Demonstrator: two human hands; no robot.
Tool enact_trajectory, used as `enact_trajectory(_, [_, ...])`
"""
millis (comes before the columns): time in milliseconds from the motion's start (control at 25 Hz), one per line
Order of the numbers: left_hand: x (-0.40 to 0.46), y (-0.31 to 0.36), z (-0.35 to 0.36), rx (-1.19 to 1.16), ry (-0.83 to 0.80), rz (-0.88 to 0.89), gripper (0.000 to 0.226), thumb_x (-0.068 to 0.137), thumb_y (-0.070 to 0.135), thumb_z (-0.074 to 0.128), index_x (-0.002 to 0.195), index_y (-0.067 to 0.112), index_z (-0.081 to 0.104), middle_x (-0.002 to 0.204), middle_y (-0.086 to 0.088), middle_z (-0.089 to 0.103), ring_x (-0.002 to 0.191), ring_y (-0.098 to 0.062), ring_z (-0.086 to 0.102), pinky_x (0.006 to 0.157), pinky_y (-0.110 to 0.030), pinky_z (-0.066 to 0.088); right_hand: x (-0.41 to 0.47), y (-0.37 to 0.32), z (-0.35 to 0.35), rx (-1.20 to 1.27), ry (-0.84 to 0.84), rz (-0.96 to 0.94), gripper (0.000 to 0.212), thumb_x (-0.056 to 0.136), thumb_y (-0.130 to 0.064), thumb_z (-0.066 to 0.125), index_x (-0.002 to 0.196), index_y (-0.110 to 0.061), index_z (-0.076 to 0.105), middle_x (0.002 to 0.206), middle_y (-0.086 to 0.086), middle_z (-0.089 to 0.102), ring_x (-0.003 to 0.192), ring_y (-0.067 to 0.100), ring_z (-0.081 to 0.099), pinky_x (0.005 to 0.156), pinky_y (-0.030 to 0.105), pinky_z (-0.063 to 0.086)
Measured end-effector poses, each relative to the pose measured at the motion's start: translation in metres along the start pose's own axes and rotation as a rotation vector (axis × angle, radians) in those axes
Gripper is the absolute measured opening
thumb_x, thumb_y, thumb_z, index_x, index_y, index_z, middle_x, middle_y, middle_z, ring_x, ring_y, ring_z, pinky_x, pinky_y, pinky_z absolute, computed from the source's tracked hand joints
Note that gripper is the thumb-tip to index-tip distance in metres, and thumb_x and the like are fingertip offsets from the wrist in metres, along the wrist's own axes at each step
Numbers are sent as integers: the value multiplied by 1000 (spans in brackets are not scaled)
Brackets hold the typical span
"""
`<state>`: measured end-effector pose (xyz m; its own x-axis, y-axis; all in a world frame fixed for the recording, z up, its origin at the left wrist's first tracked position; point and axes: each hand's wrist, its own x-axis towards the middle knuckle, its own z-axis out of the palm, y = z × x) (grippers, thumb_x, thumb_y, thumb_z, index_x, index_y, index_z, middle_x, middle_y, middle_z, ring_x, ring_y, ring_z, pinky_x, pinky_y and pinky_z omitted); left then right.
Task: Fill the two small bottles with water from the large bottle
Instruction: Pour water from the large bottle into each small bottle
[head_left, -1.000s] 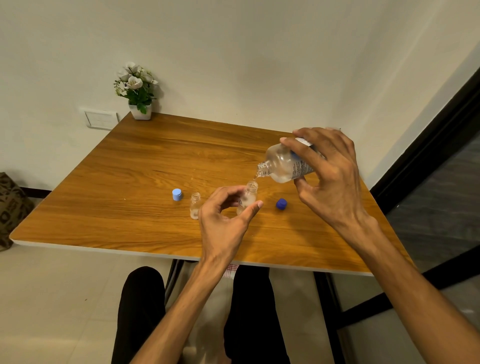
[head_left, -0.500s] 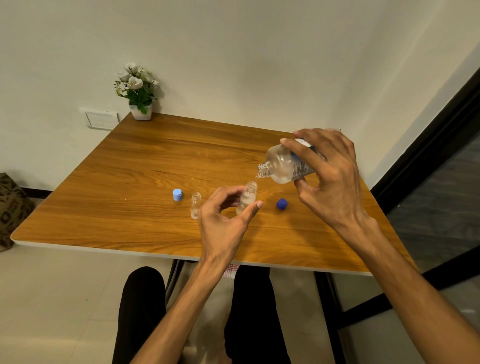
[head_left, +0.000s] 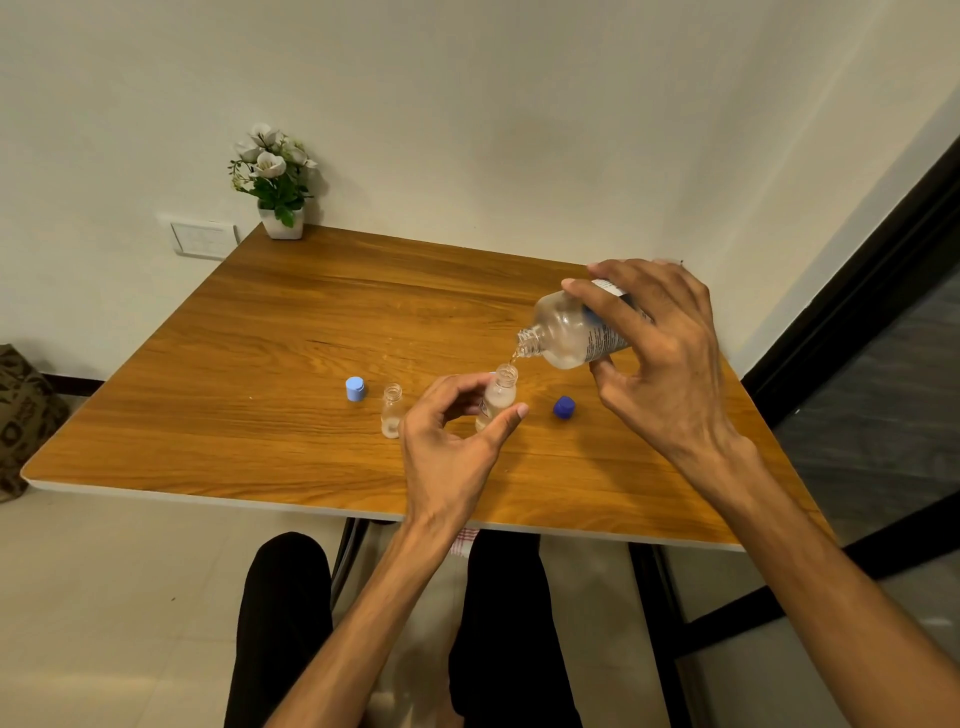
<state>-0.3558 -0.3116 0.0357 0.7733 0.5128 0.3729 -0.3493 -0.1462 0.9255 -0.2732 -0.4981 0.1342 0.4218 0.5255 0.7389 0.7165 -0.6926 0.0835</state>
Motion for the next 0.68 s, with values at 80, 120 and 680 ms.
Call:
enact_trajectory(80, [0,1,0,-2,1,-4,38,73,13,96,107,9,79,102,-5,78,90,-16,72,81,-28,60,0,0,1,2,2,-1,72,72,-1,82,142,-14,66,142,15,65,136,36,56,119,53,36])
enact_trajectory(120, [0,1,0,-2,4,-6,38,73,12,96,107,8,79,102,-5,78,90,-19,72,81,-29,61,0,0,1,3,1,-2,73,72,-1,82,142,-14,66,142,15,65,136,36,56,119,52,36])
enact_trajectory(680, [-1,4,2,9,12,-29,38,73,10,95,107,5,79,101,-8,78,91,-26,73,83,-41,62,-6,1,4,3,-11,-5,73,72,-3,83,142,-14,66,144,14,64,137,36,56,118,54,37])
